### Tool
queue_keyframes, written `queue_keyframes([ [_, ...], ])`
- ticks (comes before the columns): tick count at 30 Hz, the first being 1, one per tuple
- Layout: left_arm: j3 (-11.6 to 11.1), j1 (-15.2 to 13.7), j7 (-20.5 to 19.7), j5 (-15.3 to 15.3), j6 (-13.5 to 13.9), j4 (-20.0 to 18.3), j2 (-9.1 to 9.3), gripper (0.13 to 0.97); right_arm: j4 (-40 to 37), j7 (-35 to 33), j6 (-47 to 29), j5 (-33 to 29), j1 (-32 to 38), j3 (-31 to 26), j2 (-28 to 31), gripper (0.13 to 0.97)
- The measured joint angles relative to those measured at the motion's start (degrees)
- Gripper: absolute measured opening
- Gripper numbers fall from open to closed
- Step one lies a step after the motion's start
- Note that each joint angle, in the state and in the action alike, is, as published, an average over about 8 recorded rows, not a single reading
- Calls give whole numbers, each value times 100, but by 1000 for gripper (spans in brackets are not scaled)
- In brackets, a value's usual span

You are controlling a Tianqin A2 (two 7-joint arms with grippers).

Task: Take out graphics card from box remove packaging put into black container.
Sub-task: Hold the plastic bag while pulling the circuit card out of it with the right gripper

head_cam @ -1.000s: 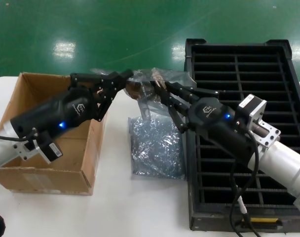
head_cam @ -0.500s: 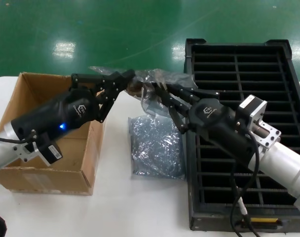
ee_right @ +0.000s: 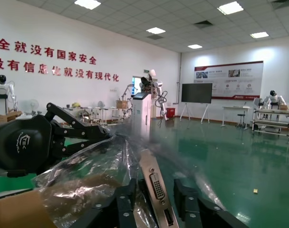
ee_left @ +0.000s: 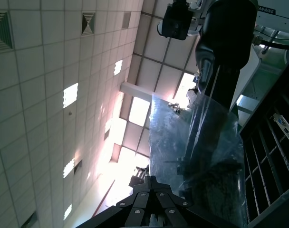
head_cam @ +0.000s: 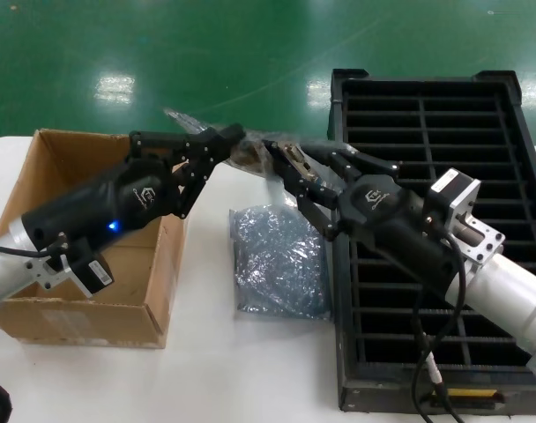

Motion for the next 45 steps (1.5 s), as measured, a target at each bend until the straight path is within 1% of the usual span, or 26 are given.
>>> queue_keyframes([
  [3,49,-14,27,-35,0,28,-4,138,-3,-17,-11,18,-4,16,-5,273],
  [11,124,-38,68,-70,0,97,-4,138,-38,-77,-56,73,-7,63,-15,365],
  [12,128,-43,70,-68,0,107,-2,138,-44,-86,-64,80,-5,69,-17,365],
  [21,138,-74,88,-40,0,166,6,138,-142,-178,-157,141,41,108,-43,315],
  [29,116,-44,25,-121,0,103,-15,138,-254,-229,-258,177,95,105,-69,210],
  [36,86,-52,10,-163,0,110,6,138,-359,-178,-300,158,152,65,-66,191],
  [45,-14,-74,314,86,0,356,57,138,-155,42,-159,11,181,-15,23,185],
])
